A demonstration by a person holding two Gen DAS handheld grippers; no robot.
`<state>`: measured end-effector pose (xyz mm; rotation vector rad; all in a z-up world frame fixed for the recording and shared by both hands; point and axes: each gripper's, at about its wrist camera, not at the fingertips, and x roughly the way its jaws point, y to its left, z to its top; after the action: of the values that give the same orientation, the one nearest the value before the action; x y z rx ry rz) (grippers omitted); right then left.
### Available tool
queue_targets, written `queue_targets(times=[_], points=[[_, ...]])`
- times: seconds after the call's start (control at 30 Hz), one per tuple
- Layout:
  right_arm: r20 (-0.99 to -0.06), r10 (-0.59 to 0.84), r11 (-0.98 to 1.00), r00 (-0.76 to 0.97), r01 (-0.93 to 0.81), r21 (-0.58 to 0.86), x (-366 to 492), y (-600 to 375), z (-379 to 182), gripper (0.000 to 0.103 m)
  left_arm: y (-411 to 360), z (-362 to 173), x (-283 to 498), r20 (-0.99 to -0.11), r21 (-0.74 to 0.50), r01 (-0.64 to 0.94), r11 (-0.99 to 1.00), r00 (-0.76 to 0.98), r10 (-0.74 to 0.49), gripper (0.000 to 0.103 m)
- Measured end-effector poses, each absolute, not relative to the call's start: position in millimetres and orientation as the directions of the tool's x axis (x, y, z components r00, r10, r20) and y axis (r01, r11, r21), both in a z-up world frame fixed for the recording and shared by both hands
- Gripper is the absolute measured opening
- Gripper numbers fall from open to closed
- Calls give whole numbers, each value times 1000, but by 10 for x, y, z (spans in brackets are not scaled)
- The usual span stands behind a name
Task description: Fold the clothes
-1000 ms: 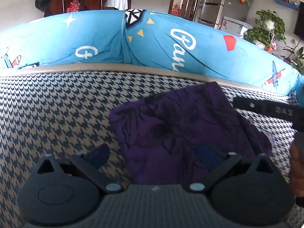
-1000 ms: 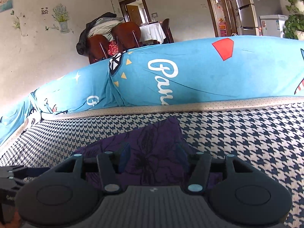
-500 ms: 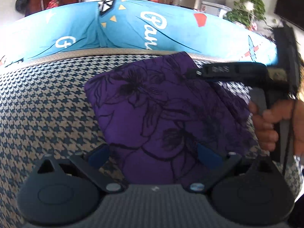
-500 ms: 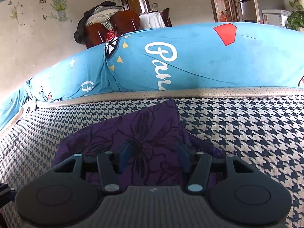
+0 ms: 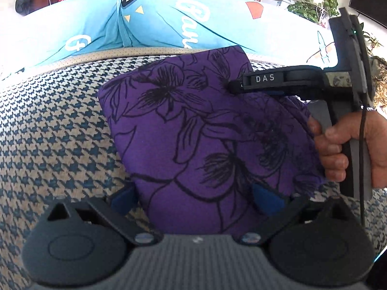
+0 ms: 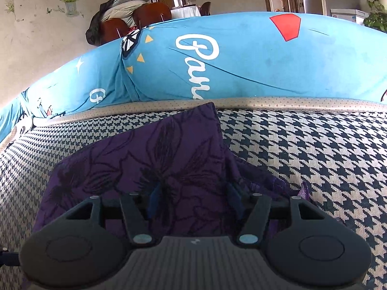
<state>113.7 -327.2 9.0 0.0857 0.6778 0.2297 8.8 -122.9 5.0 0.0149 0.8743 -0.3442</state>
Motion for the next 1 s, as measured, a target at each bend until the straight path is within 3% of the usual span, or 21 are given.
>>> queue_targets(times=[0.83, 1.0], points=[[-631, 156, 986, 760, -85, 141, 449, -3161, 526, 60, -1119, 244, -132, -739, -120, 276, 954, 617, -272, 103], [-627, 137, 991, 767, -109, 84, 266, -3243, 600, 68, -1055, 323, -173, -714, -106, 286, 952, 644, -273, 103]])
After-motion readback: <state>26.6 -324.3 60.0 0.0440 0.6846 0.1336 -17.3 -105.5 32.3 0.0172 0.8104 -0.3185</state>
